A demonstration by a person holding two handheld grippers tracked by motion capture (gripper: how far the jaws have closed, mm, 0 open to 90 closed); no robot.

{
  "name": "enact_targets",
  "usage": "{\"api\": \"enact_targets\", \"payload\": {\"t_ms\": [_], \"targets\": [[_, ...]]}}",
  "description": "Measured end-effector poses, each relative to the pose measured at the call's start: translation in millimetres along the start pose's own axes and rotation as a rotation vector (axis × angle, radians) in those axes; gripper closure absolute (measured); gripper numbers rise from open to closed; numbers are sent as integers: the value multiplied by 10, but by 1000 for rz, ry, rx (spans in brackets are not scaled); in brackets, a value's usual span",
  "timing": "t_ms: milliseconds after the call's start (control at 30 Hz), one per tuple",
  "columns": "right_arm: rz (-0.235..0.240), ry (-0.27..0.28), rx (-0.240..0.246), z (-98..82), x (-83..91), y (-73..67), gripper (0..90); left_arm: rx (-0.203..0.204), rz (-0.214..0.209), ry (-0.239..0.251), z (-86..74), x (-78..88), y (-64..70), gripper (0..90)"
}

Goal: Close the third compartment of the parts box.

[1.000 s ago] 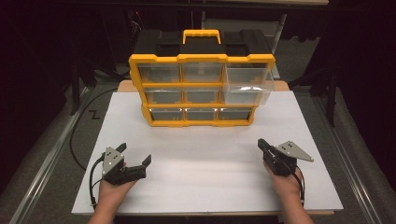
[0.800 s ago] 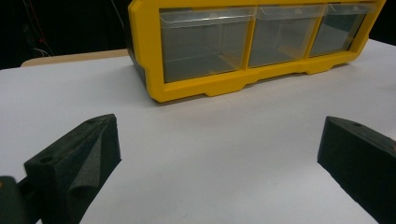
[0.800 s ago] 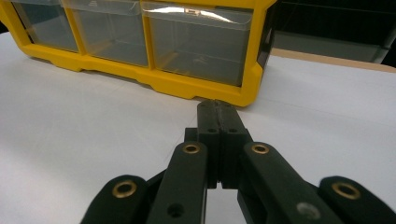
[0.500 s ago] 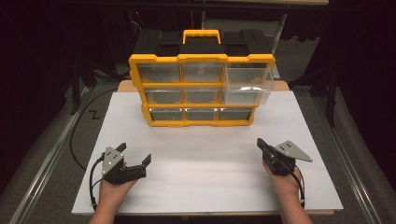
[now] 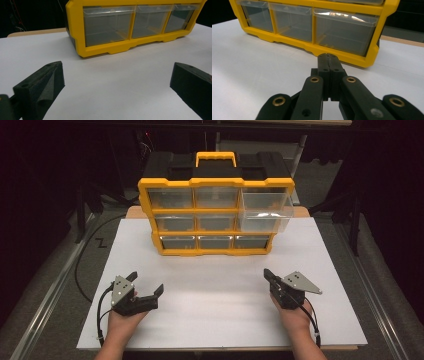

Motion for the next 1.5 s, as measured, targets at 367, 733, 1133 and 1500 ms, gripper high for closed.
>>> {"api": "enact_targets", "payload": {"t_ms": [367,733,1133,1500], "targets": [[14,56,22,172,7,-164,900,-16,-14,7,27,42,61,2],[30,125,4,463,1,-284,900,-23,-19,-2,7,36,62,2],[3,203,3,808,-29,-232,900,-25,-25,-2,-2,30,68,2],[-12,242,23,1090,-6,-175,900,-25,-31,5,11,40,73,2]]}}
Point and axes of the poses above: each handheld gripper's, and its own axes: x roughly backward along the jaws, z roughly out of its top, y roughly to its right, the point moved 9 cm from there along -x, roughly forward along the jaws, and after that the axes turned 11 degrees about y, right-handed, at the moved point
